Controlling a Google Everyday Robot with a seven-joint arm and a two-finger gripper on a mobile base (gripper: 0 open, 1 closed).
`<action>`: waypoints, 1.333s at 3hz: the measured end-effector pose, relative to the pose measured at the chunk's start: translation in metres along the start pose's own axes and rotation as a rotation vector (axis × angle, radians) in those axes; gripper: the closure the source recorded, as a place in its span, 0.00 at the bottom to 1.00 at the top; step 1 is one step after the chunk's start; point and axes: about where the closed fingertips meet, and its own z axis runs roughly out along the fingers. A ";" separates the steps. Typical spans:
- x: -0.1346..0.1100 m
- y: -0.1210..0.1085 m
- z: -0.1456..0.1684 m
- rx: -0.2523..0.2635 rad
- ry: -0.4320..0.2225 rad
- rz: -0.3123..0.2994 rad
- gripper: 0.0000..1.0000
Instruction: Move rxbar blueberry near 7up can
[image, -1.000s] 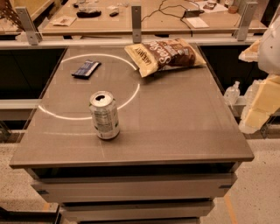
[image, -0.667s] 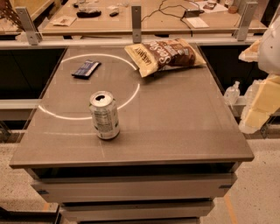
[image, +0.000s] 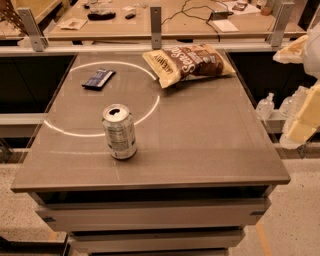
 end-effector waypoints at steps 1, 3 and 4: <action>-0.003 -0.002 0.000 -0.005 -0.030 -0.126 0.00; -0.013 -0.006 -0.005 0.133 0.006 -0.477 0.00; -0.019 -0.007 -0.003 0.161 0.046 -0.678 0.00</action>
Offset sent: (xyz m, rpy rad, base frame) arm 0.0147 0.0052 0.0051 -0.2134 -0.2100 0.4897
